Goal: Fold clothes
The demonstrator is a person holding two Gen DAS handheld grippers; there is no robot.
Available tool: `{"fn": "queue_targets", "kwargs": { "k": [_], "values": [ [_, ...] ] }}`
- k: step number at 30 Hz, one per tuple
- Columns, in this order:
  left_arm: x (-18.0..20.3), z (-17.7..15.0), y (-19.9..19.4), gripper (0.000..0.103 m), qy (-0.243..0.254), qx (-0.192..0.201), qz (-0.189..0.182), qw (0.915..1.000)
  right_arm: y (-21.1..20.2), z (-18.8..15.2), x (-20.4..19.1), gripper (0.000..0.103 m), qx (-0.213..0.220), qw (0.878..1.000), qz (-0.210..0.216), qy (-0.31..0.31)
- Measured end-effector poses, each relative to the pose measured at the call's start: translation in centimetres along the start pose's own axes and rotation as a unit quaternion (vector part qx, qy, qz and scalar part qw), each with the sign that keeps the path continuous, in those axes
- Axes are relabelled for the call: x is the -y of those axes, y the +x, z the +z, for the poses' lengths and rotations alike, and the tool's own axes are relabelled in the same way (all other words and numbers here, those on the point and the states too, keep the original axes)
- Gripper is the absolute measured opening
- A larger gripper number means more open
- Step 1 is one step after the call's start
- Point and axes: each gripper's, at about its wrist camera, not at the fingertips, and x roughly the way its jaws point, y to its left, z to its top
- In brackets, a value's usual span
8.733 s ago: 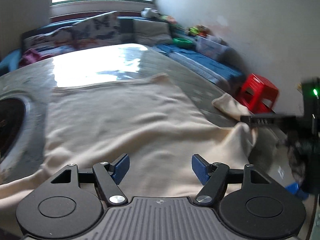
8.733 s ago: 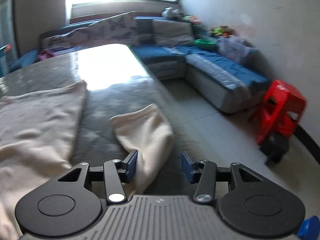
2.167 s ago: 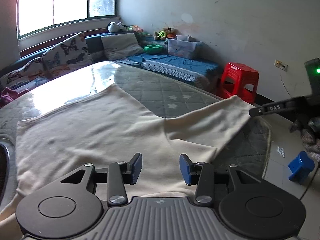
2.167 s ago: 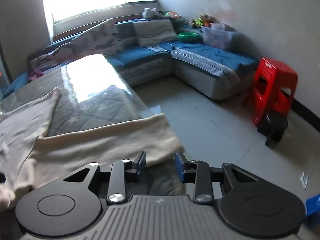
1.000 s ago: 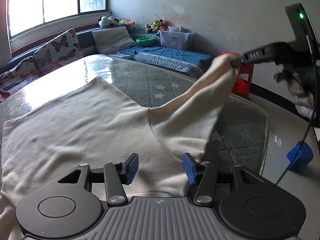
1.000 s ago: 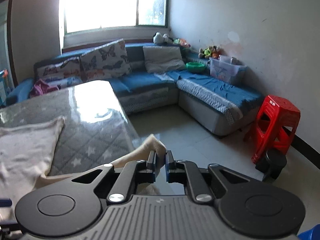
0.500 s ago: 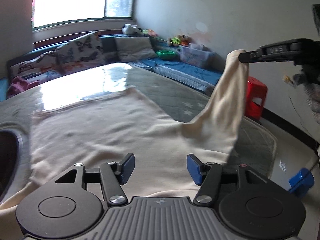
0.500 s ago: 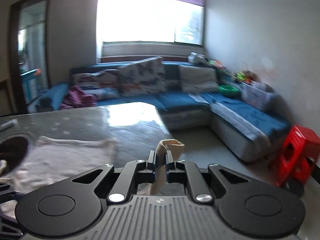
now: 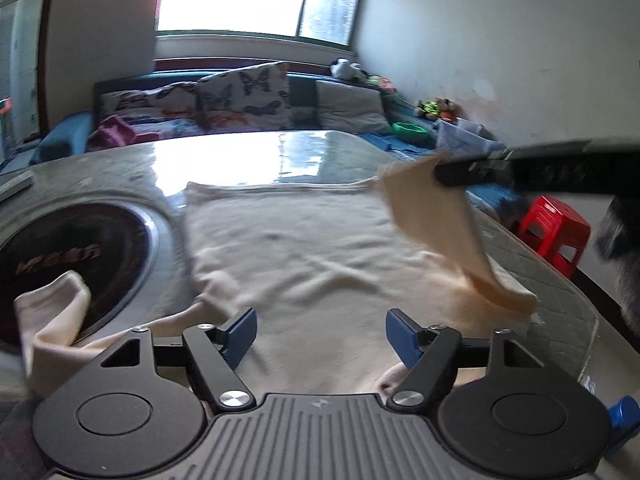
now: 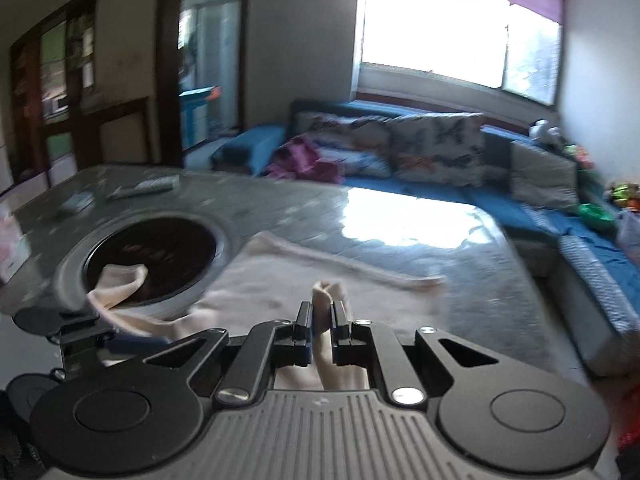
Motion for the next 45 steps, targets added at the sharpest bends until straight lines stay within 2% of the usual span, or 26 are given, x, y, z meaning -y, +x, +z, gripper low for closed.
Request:
{"fn": "queue_targets", "kwargs": {
  "k": [4, 7, 11, 13, 15, 16, 23, 26, 30, 33, 35, 37, 40, 45],
  "values": [
    [-1.3, -0.4, -1.1, 0.085, -0.016, 0.005, 0.015, 0.9997, 2.7, -0.5, -2.2, 0.006, -0.027, 0.999, 0.03, -0.013],
    [-1.8, -0.5, -1.6, 0.086, -0.023, 0.007, 0.023, 0.9994, 3.7, -1.2, -3.1, 0.006, -0.044, 0.998, 0.051, -0.016],
    [-1.9, -0.4, -1.6, 0.087, -0.024, 0.008, 0.025, 0.9994, 2.9, -1.6, -3.1, 0.01, -0.038, 0.997, 0.055, -0.027],
    [-1.5, -0.2, -1.5, 0.086, -0.021, 0.009, 0.021, 0.9995, 1.9, -1.6, -2.3, 0.011, -0.03, 0.998, 0.045, -0.029],
    [-1.1, -0.1, -1.2, 0.086, -0.017, 0.01, 0.014, 0.9997, 1.1, -1.8, -1.4, 0.016, -0.027, 0.999, 0.029, -0.028],
    [-0.8, 0.0, -0.9, 0.086, -0.013, 0.009, 0.01, 0.9998, 0.6, -2.0, -0.5, 0.023, -0.028, 0.999, 0.018, -0.024],
    [1.9, 0.5, 1.5, 0.084, 0.013, -0.009, -0.016, 0.9997, -1.6, -5.7, 4.8, 0.024, -0.058, 0.996, -0.065, 0.017],
    [2.8, 0.7, 2.7, 0.078, 0.022, -0.019, -0.022, 0.9993, -2.0, -7.9, 6.7, 0.024, -0.077, 0.993, -0.085, 0.041],
    [3.4, 0.7, 4.1, 0.057, 0.027, -0.038, -0.024, 0.9986, -2.2, -9.6, 8.4, 0.024, -0.086, 0.989, -0.095, 0.069],
    [3.7, 0.4, 4.9, 0.047, 0.029, -0.052, -0.019, 0.998, -2.0, -10.0, 8.9, 0.024, -0.083, 0.989, -0.092, 0.083],
    [3.8, 0.3, 5.2, 0.036, 0.033, -0.054, -0.01, 0.9979, -1.8, -10.0, 9.0, 0.024, -0.08, 0.989, -0.088, 0.086],
    [3.8, 0.4, 5.3, 0.011, 0.035, -0.051, 0.0, 0.9981, -1.7, -9.9, 9.1, 0.024, -0.076, 0.99, -0.085, 0.088],
    [3.2, 1.1, 4.9, 0.006, 0.023, -0.044, -0.001, 0.9987, -1.7, -9.5, 9.2, 0.024, -0.069, 0.991, -0.081, 0.087],
    [3.5, 3.1, 2.3, 0.005, 0.026, 0.005, -0.003, 0.9996, -2.2, -9.0, 8.9, 0.024, -0.062, 0.992, -0.076, 0.082]
  ]
}}
